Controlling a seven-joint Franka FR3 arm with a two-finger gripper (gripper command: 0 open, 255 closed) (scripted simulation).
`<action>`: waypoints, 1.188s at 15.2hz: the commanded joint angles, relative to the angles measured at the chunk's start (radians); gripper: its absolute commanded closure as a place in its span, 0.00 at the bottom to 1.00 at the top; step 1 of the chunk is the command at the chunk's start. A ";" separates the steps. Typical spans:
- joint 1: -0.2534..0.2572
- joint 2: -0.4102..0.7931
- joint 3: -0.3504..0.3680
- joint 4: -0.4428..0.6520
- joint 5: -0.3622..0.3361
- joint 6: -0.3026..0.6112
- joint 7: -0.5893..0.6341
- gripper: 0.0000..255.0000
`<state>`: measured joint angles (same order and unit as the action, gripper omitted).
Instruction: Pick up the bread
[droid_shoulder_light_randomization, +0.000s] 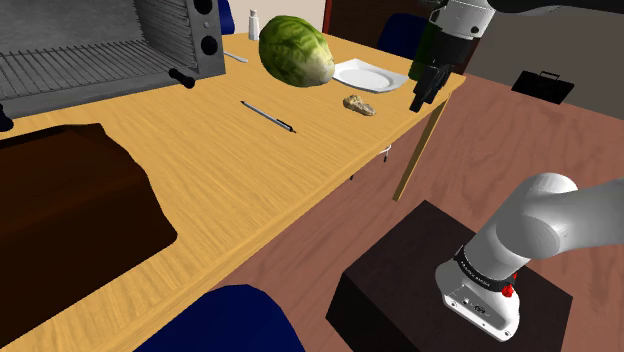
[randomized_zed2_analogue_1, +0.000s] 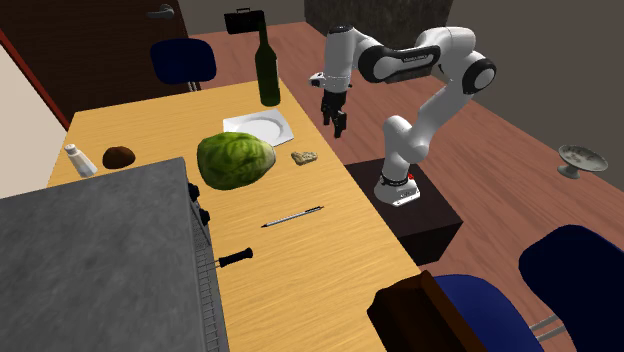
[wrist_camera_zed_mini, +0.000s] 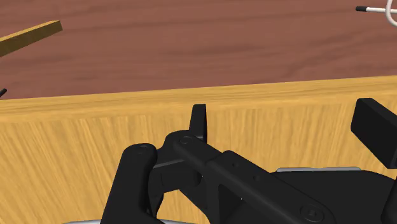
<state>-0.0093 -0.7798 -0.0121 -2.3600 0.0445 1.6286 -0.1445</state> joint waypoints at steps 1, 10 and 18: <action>0.000 0.000 0.000 0.000 0.000 0.000 0.000 0.00; 0.025 0.358 0.136 0.291 0.009 0.023 0.151 0.00; 0.031 0.428 0.163 0.278 0.002 0.096 0.183 0.00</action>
<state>0.0205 -0.3531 0.1488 -2.0701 0.0457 1.7104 0.0364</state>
